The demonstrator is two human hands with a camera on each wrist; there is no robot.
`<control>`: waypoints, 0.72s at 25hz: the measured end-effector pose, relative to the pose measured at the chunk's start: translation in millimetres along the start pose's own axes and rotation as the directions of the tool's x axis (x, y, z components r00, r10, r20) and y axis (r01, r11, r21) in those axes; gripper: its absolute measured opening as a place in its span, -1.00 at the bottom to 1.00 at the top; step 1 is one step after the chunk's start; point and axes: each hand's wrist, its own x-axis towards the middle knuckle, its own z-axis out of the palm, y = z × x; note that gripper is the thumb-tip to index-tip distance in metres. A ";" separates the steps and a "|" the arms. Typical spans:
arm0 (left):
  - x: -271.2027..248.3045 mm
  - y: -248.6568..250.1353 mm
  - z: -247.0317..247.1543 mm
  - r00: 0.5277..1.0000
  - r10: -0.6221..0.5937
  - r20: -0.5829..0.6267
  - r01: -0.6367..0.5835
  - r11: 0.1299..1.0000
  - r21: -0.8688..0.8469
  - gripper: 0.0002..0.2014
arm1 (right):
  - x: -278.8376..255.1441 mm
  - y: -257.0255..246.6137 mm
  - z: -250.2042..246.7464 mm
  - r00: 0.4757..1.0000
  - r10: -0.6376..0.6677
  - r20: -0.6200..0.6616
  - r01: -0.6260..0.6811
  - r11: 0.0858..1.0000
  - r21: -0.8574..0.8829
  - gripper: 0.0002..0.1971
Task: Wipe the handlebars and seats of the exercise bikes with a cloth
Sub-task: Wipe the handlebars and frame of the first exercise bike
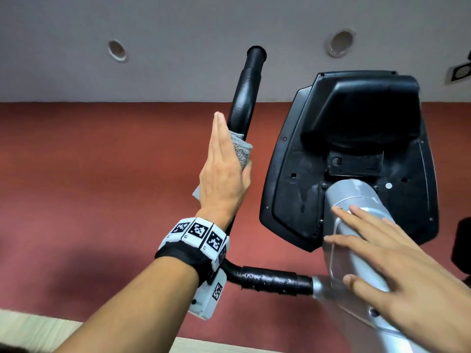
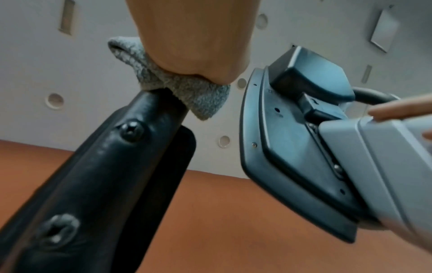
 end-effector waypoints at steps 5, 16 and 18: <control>-85.6 -42.7 6.1 0.999 -0.034 0.011 0.034 0.999 0.016 -0.09 | -2.7 -2.5 -0.1 0.999 -0.019 -0.049 0.018 1.000 -0.007 -0.50; -93.8 -50.0 17.2 0.996 0.008 -0.093 0.001 0.994 0.107 -0.16 | 1.6 4.5 1.2 0.997 -0.037 -0.069 0.035 0.999 -0.032 -0.48; -108.0 -56.8 20.2 0.996 0.036 -0.087 -0.023 0.989 0.148 -0.19 | 1.5 5.9 2.1 0.997 -0.043 -0.069 0.040 0.998 -0.040 -0.49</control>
